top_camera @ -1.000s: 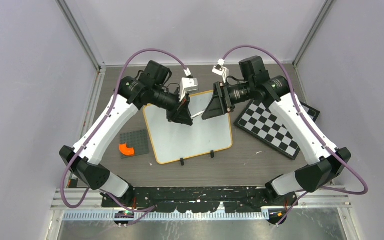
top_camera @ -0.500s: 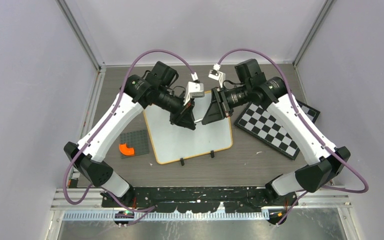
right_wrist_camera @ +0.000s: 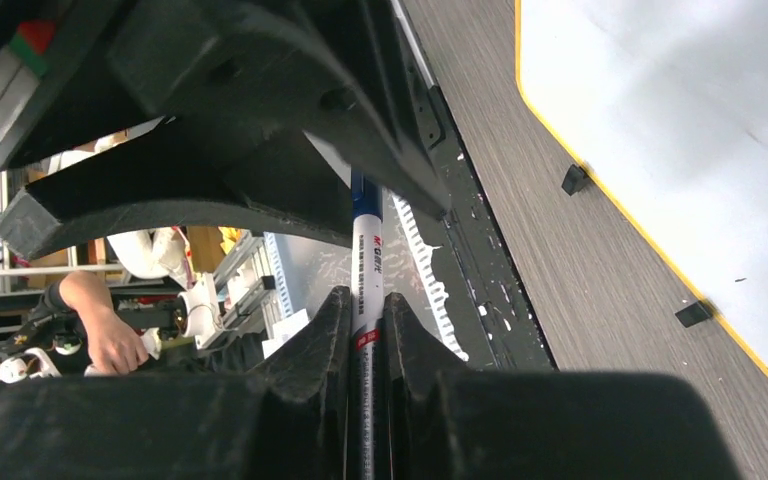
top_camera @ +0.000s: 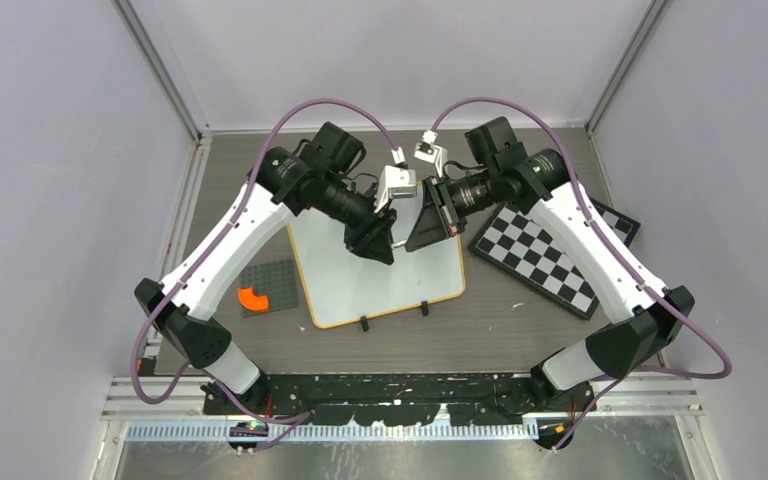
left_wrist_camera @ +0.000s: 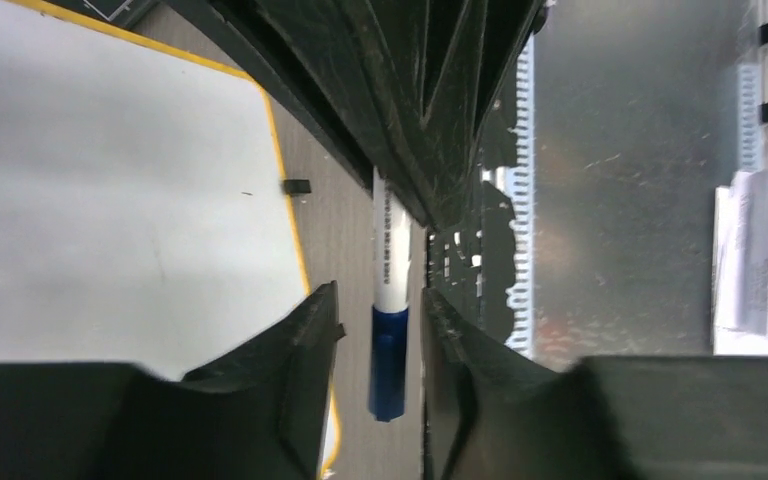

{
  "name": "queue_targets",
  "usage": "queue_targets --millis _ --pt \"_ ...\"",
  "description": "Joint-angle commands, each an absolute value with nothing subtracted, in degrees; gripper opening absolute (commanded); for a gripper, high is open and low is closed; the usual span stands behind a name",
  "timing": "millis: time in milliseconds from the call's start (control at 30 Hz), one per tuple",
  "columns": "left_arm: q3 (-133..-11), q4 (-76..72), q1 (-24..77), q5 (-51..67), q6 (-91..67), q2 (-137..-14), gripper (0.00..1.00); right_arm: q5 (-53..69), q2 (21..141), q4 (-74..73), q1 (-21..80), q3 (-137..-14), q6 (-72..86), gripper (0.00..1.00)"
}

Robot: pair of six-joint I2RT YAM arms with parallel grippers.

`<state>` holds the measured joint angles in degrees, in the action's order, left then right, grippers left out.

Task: Write a sentence on the whiteboard
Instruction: Pass from the left arm to the right, then pass from the right arm to the left, then pass from the left arm to the right

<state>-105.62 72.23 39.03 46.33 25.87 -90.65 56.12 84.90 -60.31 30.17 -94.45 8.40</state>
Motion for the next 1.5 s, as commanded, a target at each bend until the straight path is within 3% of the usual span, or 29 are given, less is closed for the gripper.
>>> queue_targets --millis 0,167,467,533,700,767,900,1233,1367,1467 --pt "-103.5 66.9 37.0 46.2 23.7 -86.3 0.45 55.6 83.1 -60.5 29.5 -98.0 8.3 0.00" --pt "-95.5 56.4 31.9 53.1 15.3 -81.2 0.57 58.2 81.7 -52.1 26.5 -96.1 15.5 0.00" --pt "-94.6 52.7 31.8 58.9 11.3 -82.0 0.59 62.2 81.4 -47.8 26.5 -94.7 18.5 0.00" --pt "-94.9 52.1 31.8 60.1 10.5 -82.5 0.53 62.7 81.3 -48.2 26.6 -94.6 18.0 0.00" --pt "-95.4 51.4 31.8 62.6 9.7 -82.8 0.11 63.1 82.2 -54.2 27.0 -95.7 12.9 0.00" --pt "-95.5 51.2 31.8 61.3 9.7 -82.9 0.01 63.1 82.9 -57.4 27.4 -96.3 10.3 0.09" --pt "-95.9 51.9 31.8 60.3 10.5 -83.3 0.00 62.2 83.4 -61.2 28.5 -97.4 6.7 0.28" --pt "-96.2 54.1 32.2 60.2 13.0 -84.0 0.00 60.8 84.7 -64.5 29.1 -100.1 4.5 0.29" --pt "-96.4 57.9 33.3 60.0 17.3 -84.1 0.00 60.6 85.2 -65.7 29.2 -101.7 3.7 0.43" --pt "-95.8 59.0 33.8 59.2 18.2 -83.7 0.00 60.0 85.3 -66.2 29.2 -102.1 3.3 0.47"
